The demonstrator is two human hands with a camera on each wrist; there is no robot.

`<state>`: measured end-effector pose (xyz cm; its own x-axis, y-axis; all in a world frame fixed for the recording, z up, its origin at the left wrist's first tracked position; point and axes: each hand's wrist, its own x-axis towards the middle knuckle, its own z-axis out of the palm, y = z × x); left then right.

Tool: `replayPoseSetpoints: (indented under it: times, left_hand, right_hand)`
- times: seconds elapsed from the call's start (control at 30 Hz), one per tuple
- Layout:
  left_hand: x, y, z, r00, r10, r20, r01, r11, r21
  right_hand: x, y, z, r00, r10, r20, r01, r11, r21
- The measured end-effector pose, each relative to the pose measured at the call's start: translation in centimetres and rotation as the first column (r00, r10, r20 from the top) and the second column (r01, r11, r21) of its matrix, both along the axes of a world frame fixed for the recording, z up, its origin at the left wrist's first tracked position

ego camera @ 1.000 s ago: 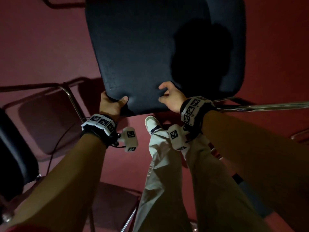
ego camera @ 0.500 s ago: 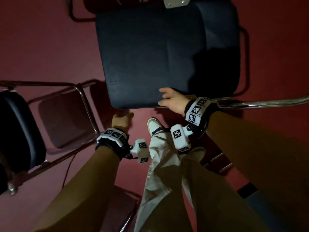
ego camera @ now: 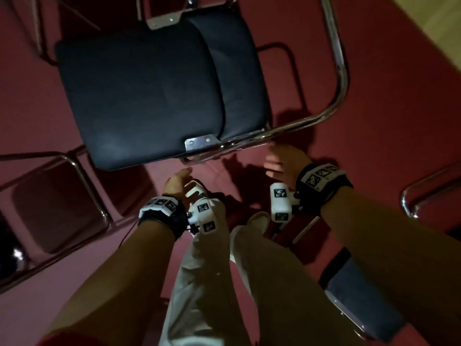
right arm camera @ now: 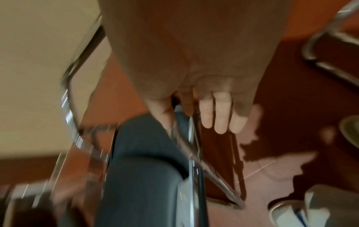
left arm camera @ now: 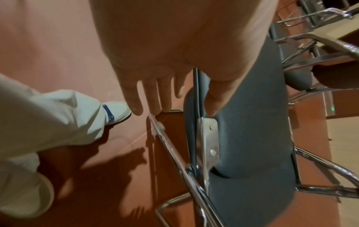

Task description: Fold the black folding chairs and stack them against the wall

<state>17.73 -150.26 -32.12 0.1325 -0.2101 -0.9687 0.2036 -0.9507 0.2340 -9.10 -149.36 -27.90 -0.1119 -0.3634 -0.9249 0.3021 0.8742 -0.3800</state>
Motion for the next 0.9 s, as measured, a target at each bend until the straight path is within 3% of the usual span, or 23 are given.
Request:
replayPoseSetpoints:
  times: [0.13,0.3,0.47,0.6,0.73,0.9]
  left_hand:
    - [-1.5,-1.7,-0.8,0.996,0.086,-0.025,-0.086,0.996,0.001]
    - [-0.6,-4.6,-2.4,0.974,0.219,-0.055,-0.221,0.975,-0.026]
    - [1.9,-6.8,-4.4,0.943,0.288,-0.165,-0.304,0.949,-0.086]
    - [3.4,-7.5,-6.5,0.955,0.28,-0.095,-0.284,0.958,-0.029]
    - [3.8,-7.6,-7.5,0.927,0.337,-0.163,-0.343,0.939,-0.01]
    - [2.9,-7.3,-8.4,0.816,0.522,-0.25,-0.54,0.842,-0.007]
  right_hand:
    - [-2.8,0.6,-1.2,0.972,-0.235,0.019,0.235,0.972,0.019]
    - [-3.4,-2.1,-1.7,0.906,-0.421,-0.049,0.412,0.902,-0.125]
    - [-3.9,-6.4,-0.2,0.689,-0.724,-0.011,0.717,0.685,-0.131]
    - [-3.3,-7.6,-0.9,0.62,-0.784,-0.029,0.776,0.618,-0.131]
    - [-2.8,-8.0,-1.5,0.558,-0.828,-0.063,0.816,0.561,-0.14]
    - [-2.1,-8.2,-2.2,0.423,-0.9,-0.109,0.866,0.436,-0.243]
